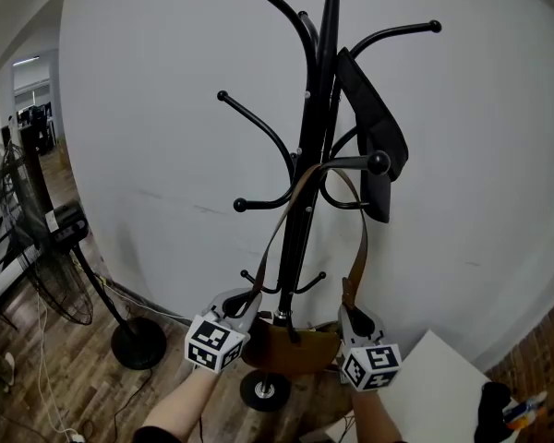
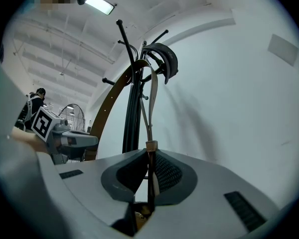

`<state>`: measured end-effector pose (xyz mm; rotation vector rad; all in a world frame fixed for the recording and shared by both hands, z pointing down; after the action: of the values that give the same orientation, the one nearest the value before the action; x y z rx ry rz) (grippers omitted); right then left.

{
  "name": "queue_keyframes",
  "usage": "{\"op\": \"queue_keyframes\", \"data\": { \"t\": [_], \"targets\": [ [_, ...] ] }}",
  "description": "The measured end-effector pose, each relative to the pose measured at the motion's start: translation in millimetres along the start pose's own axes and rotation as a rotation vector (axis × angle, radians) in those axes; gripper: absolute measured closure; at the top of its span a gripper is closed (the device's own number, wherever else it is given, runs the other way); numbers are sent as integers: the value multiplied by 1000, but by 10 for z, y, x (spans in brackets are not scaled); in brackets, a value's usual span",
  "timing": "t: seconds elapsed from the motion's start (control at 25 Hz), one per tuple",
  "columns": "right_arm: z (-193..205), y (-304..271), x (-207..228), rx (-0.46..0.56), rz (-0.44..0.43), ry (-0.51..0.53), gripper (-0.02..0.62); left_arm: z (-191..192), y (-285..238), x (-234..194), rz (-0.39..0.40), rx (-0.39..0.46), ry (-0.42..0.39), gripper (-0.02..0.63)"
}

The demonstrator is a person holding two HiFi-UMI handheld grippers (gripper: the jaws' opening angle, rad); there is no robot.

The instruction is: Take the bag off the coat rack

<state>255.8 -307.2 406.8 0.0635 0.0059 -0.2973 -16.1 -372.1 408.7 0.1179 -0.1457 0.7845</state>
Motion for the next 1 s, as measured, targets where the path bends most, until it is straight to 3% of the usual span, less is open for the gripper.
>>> {"op": "queue_keyframes", "data": {
  "t": [0.44, 1.0],
  "targets": [
    [-209, 314, -274, 13, 4, 55, 560, -120, 103, 29, 71, 31, 30, 591],
    [-404, 492, -395, 26, 29, 44, 560, -339, 187, 113, 138, 67, 20, 591]
  ]
}}
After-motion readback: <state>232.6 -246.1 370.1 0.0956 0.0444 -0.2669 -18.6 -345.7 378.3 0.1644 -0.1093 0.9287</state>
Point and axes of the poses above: the fingertips, and each gripper's own axes: y backward along the fingers, x to its right, z out of its underside, the point moved 9 cm from there along y, backward along the fingers, and after that the axes turned 3 degrees about -y, right-handed, at the moved point
